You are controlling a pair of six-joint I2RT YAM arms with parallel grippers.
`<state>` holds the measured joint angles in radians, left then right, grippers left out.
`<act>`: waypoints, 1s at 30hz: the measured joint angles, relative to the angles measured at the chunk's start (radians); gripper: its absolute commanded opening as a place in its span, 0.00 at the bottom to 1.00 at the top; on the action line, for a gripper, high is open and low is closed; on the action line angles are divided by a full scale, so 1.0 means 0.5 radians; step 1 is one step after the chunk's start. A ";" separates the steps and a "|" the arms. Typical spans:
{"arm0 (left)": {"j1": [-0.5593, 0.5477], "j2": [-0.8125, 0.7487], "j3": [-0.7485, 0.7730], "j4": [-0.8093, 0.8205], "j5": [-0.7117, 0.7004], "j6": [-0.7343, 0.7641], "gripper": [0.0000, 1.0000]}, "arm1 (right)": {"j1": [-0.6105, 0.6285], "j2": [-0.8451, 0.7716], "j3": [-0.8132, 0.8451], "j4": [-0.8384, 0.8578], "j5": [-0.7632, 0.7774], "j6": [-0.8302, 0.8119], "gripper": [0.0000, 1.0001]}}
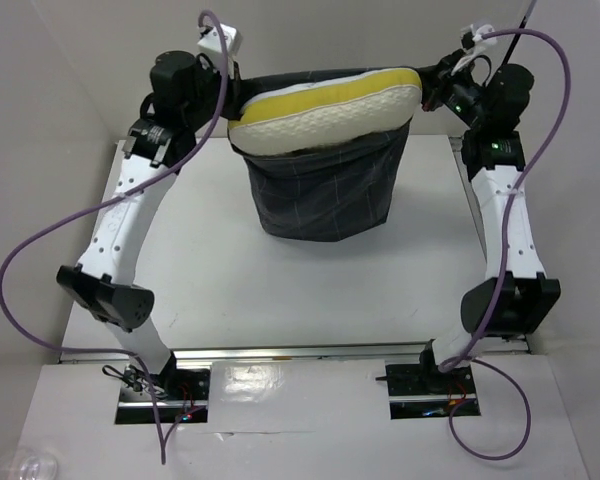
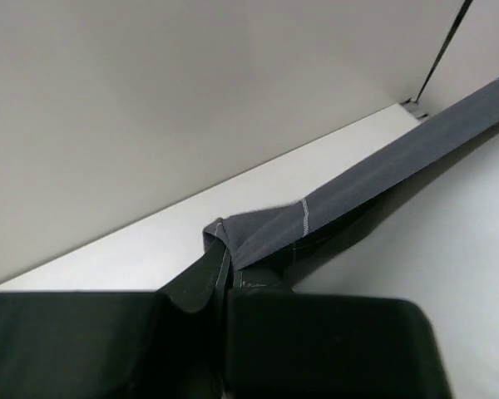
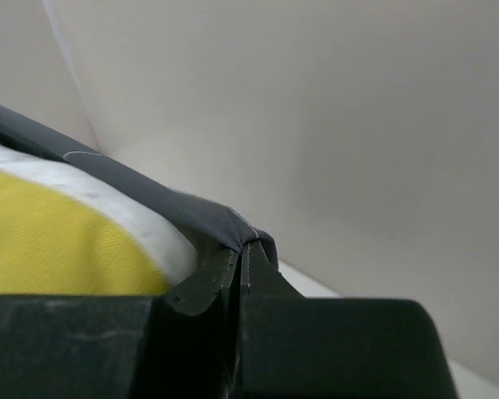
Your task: Put the pillow into the pillowcase
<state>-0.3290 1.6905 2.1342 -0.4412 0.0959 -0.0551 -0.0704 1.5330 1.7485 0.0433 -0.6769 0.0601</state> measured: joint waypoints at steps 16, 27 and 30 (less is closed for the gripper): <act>-0.044 0.092 0.129 0.684 -0.153 0.319 0.00 | 0.011 0.027 0.127 0.666 0.082 -0.093 0.00; -0.069 -0.086 -0.033 0.710 -0.172 0.346 0.00 | 0.021 -0.291 -0.191 0.699 0.022 -0.180 0.00; -0.067 -0.091 -0.060 0.626 -0.182 0.304 0.00 | 0.018 -0.265 -0.195 0.658 0.020 -0.111 0.00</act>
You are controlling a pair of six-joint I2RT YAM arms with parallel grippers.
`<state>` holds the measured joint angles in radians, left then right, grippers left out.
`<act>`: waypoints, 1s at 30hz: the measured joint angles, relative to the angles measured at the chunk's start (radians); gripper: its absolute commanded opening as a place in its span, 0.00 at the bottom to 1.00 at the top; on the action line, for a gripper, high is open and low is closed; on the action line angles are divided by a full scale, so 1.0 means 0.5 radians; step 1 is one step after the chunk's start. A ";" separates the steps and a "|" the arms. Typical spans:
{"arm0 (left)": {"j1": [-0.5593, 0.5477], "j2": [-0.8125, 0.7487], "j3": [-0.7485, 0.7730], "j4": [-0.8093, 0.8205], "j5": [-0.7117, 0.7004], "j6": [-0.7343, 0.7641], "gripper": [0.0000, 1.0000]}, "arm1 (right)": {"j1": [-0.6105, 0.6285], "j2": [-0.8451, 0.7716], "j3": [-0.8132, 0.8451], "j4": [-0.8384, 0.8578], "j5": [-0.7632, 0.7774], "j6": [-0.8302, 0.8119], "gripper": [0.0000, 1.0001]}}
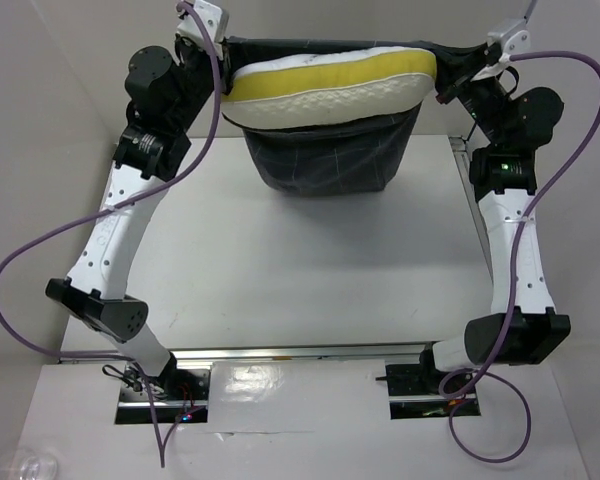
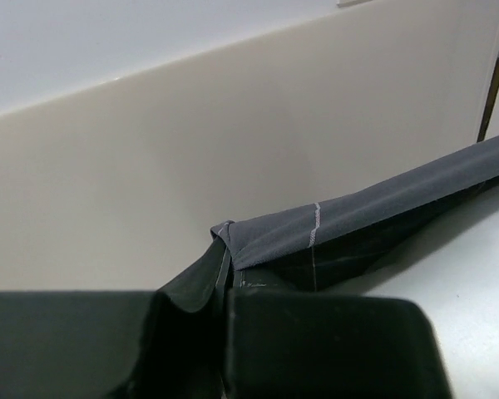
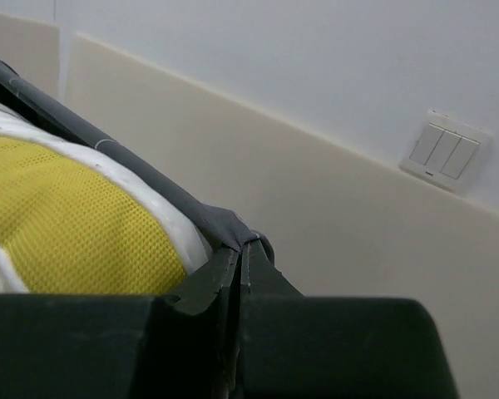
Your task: Put the pillow into the pillowcase
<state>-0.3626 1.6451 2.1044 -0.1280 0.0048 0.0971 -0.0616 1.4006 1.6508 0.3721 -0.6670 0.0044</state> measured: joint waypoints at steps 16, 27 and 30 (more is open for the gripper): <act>-0.198 -0.716 -0.394 0.154 0.058 -0.080 0.00 | -0.014 -0.479 -0.098 0.532 -0.222 0.159 0.00; -0.198 -0.919 -0.707 0.281 0.121 -0.043 0.00 | -0.014 -0.577 -0.180 0.613 -0.298 0.191 0.00; -0.198 -0.935 -0.755 0.282 0.114 -0.047 0.00 | -0.014 -0.581 -0.238 0.593 -0.293 0.253 0.00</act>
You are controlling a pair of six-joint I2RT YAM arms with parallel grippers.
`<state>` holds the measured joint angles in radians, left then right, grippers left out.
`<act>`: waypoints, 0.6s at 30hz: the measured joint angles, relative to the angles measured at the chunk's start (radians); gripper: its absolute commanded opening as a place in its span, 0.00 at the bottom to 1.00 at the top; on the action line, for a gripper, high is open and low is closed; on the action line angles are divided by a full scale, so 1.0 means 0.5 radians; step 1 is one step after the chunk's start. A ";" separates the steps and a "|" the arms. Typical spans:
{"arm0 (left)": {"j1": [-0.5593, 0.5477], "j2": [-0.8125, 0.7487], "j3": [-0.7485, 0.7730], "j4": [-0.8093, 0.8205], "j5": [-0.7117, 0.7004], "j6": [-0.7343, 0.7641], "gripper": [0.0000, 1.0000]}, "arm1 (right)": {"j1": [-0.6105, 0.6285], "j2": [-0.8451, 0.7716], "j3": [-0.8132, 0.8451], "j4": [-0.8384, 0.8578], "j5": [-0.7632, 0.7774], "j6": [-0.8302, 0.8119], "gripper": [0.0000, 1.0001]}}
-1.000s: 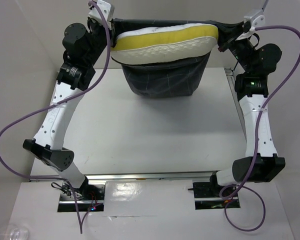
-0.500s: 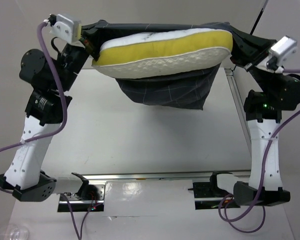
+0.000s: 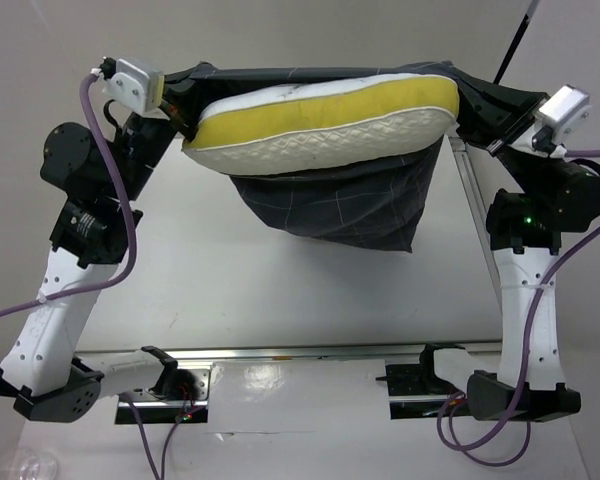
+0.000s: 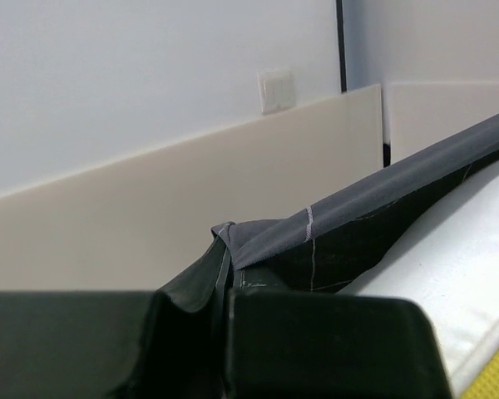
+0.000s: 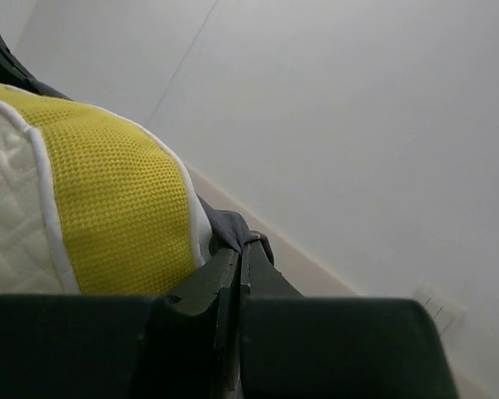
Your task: Put the pillow into the pillowcase
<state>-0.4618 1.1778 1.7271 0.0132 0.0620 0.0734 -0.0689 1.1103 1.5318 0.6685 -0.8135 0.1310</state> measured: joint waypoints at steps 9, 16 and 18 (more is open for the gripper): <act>0.159 0.556 0.398 -0.195 -0.040 -0.133 0.00 | -0.002 0.526 0.056 -0.217 0.213 0.422 0.00; 0.410 1.558 0.924 -0.424 0.073 -0.394 0.00 | 0.002 1.369 0.188 -0.595 0.299 0.570 0.00; 0.437 1.772 0.987 -0.472 0.098 -0.429 0.00 | 0.006 1.545 0.201 -0.697 0.331 0.568 0.00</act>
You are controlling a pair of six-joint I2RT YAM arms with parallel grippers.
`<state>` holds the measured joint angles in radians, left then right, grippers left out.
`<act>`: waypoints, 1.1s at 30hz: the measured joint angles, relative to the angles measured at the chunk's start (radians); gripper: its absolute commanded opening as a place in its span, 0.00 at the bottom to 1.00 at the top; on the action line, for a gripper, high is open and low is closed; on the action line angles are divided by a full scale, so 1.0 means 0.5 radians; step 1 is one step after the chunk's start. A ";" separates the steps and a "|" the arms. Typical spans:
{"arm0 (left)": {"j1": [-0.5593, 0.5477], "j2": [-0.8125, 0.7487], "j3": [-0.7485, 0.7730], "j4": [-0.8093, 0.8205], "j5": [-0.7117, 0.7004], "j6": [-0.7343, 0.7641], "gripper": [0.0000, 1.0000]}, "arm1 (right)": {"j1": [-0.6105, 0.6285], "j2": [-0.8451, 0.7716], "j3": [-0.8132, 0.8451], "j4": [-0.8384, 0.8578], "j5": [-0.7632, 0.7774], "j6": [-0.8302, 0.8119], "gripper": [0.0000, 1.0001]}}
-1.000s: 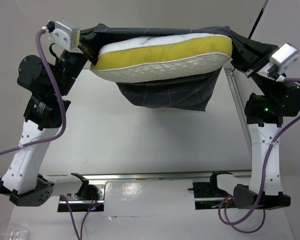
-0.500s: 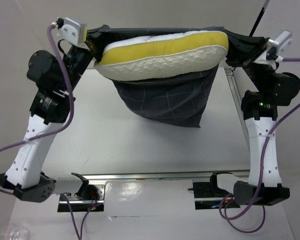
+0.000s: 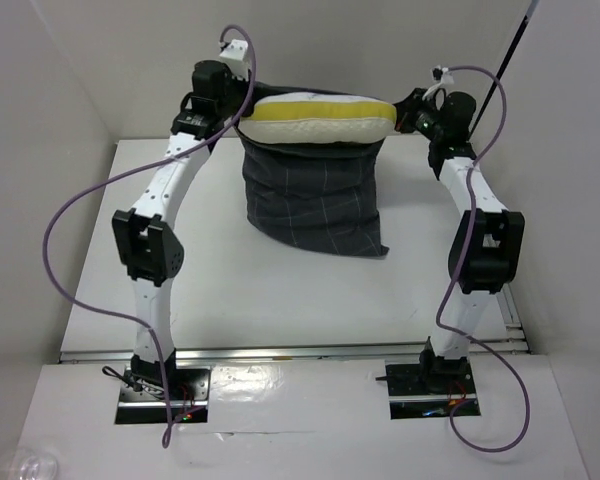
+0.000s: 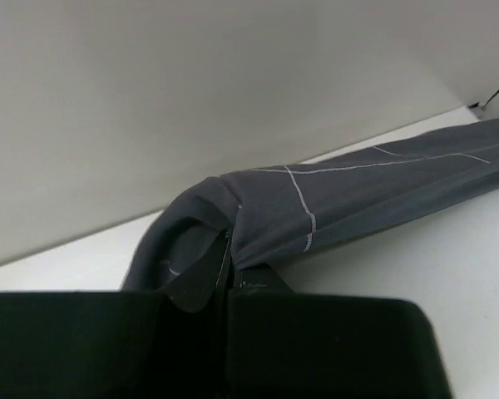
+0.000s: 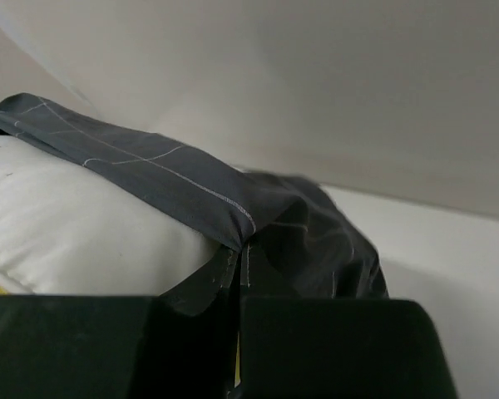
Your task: Put the pillow into the pillowcase
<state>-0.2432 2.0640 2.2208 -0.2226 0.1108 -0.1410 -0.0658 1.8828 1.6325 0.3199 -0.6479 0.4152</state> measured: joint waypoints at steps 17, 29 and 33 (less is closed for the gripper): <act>0.132 0.320 -0.029 0.212 -0.210 0.092 0.92 | 0.002 0.442 0.424 -0.293 0.379 -0.262 0.75; 0.127 -0.041 0.037 -0.224 -0.152 0.338 0.99 | 0.025 0.045 0.355 -0.412 -0.154 -0.870 0.72; 0.118 -0.247 0.078 -0.450 -0.108 0.397 0.87 | 0.082 0.010 0.467 -0.543 -0.439 -1.020 0.62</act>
<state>-0.1841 1.9404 2.2597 -0.4477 0.0570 0.0578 -0.0250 1.8877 1.8660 0.0483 -0.8673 -0.0948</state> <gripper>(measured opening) 0.998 0.675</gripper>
